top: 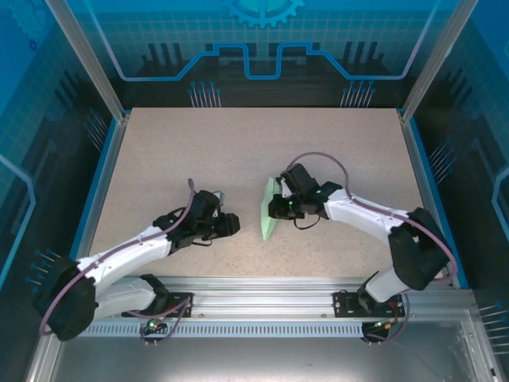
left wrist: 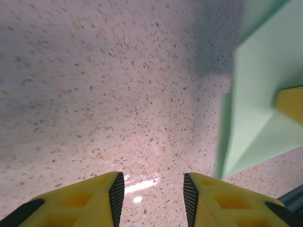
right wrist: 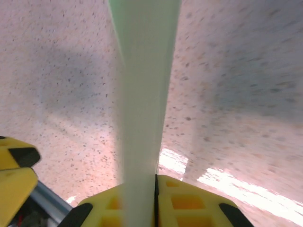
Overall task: Fold a paper plane with a square sheet of paper (pick it up from the middle)
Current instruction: Turn over the paper at the bottom-center of the table.
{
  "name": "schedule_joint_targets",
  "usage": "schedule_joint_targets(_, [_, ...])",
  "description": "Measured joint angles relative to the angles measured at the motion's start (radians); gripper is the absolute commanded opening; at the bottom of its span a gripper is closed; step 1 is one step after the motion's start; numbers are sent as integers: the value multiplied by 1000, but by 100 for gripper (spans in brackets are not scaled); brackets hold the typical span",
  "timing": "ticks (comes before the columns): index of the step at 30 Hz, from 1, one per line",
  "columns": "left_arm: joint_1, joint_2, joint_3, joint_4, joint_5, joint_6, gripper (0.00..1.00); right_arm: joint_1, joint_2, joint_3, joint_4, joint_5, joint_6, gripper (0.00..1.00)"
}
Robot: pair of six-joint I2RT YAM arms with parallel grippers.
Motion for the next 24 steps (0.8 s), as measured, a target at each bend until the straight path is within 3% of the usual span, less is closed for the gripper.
schedule_joint_targets(7, [18,-108,-65,-34,-76,-10,45,30,-116,159,-418,341,-43,11])
schedule_joint_targets(13, [27,-134,-71,-43,-105,-22,47,97,-94,298,-733,604,-6,10])
schedule_joint_targets(18, [29,-166,-76,-46,-122,-24,48,180,55,410,-905,738,48,9])
schedule_joint_targets(24, [36,-231,-91,-84,-159,-32,48,284,331,514,-988,783,95,10])
